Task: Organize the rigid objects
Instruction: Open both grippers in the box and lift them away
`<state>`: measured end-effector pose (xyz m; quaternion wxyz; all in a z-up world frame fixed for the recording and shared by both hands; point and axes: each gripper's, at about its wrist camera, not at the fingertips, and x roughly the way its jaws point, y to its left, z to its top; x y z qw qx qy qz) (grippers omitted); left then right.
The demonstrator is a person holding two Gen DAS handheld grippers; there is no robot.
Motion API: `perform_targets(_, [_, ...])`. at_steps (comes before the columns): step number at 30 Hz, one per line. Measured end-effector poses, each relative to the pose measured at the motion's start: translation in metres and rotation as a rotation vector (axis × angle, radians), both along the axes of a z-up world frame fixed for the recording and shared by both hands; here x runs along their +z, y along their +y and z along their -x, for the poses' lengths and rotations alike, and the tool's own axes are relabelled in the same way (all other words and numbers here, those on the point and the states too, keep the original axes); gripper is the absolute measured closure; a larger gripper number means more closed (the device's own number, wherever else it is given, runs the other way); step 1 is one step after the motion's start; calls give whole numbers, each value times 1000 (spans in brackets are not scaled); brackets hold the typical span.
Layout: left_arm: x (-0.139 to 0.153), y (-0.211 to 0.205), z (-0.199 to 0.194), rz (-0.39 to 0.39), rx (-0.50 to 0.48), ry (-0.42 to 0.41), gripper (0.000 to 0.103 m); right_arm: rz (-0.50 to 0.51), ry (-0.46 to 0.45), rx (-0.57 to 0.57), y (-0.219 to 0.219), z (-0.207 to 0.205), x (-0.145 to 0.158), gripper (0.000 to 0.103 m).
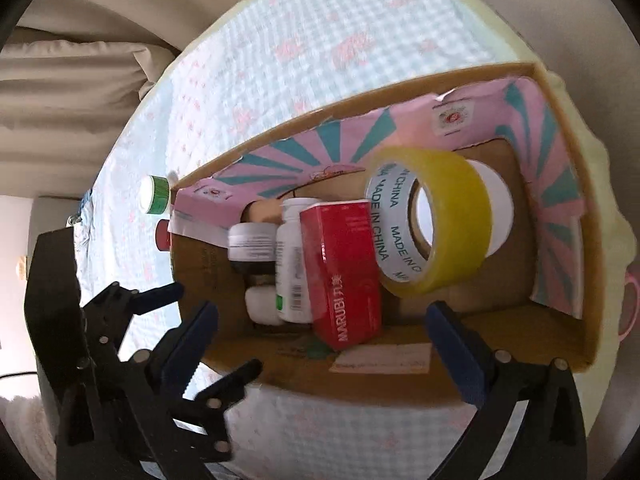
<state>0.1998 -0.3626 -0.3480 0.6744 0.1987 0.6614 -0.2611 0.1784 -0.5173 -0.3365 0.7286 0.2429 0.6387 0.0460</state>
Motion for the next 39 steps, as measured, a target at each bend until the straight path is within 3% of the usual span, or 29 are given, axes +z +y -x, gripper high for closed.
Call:
perform_targets(11, [30,21,2,38,53,-46,0,76,-37,-37,-8,16,25,0])
perform_targets(17, [66,36,0,88,85,-119,0,130,-81,-49,-1,26,58,0])
perform_targets(22, [98,59,9,137,134,-184,0,260,-107,-14,18,39,93,0])
perform_targets(28, [139,102,25,179,215,-249,0,312,-139,-2,45,61,133,0])
perform_targets(33, [167,150,37,178,296,-306,0,339,-172,75,81,68,158,0])
perform_targets(39, [188,214,43,144,372,-348,0,368,-211,133,132,67,163,0])
